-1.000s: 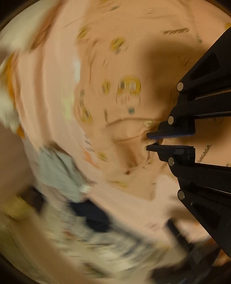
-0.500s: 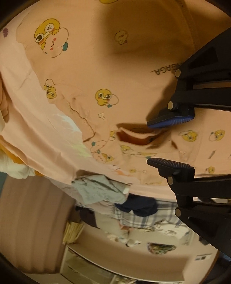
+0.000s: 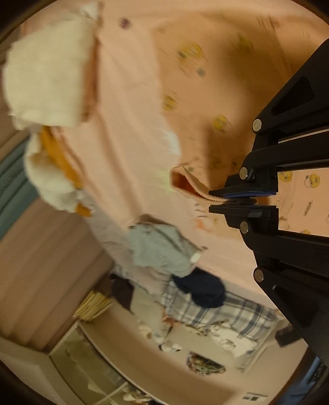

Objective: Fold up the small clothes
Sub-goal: 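Fold the held side edge inward over the body and release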

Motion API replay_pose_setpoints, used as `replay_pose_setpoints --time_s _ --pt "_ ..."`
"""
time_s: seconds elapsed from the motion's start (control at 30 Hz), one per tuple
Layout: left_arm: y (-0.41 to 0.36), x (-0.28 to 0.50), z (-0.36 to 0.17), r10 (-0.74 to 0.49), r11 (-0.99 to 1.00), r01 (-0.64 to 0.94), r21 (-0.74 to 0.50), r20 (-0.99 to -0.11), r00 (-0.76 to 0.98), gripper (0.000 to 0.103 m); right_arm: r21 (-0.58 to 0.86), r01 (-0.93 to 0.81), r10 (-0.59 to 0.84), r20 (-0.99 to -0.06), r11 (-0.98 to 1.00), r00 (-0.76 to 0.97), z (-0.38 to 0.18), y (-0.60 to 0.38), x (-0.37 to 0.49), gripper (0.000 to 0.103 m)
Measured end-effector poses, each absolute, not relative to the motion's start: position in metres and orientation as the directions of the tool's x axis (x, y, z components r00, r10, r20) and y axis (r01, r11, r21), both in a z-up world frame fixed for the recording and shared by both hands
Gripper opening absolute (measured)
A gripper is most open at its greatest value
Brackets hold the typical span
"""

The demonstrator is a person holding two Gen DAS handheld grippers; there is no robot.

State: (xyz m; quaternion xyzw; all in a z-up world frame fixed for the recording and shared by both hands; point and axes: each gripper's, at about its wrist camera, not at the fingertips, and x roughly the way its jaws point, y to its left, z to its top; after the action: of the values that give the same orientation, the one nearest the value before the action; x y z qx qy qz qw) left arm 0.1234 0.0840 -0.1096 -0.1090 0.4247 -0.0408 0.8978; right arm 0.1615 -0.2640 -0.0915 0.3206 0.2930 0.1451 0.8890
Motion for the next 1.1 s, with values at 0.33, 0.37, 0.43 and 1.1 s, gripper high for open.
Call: replay_pose_setpoints --time_s 0.33,0.37,0.43,1.1 --pt "0.035 0.150 -0.108 -0.217 0.975 0.092 -0.204 -0.760 0.612 0.072 0.599 0.150 0.272 -0.553 0.787 0.787 -0.134 -0.331 0.145 0.006" --pt "0.028 0.155 -0.110 -0.227 0.973 0.106 -0.205 -0.764 0.604 0.072 0.593 0.174 0.257 -0.570 0.786 0.781 -0.141 -0.335 0.145 0.006" --pt "0.017 0.161 -0.113 -0.240 0.971 0.127 -0.205 -0.768 0.594 0.072 0.593 0.205 0.250 -0.593 0.779 0.765 -0.153 -0.343 0.145 0.006" --pt "-0.024 0.184 -0.156 -0.292 0.948 0.267 -0.176 -0.816 0.499 0.029 0.342 0.202 0.138 -0.752 0.918 0.644 -0.187 -0.325 0.141 0.006"
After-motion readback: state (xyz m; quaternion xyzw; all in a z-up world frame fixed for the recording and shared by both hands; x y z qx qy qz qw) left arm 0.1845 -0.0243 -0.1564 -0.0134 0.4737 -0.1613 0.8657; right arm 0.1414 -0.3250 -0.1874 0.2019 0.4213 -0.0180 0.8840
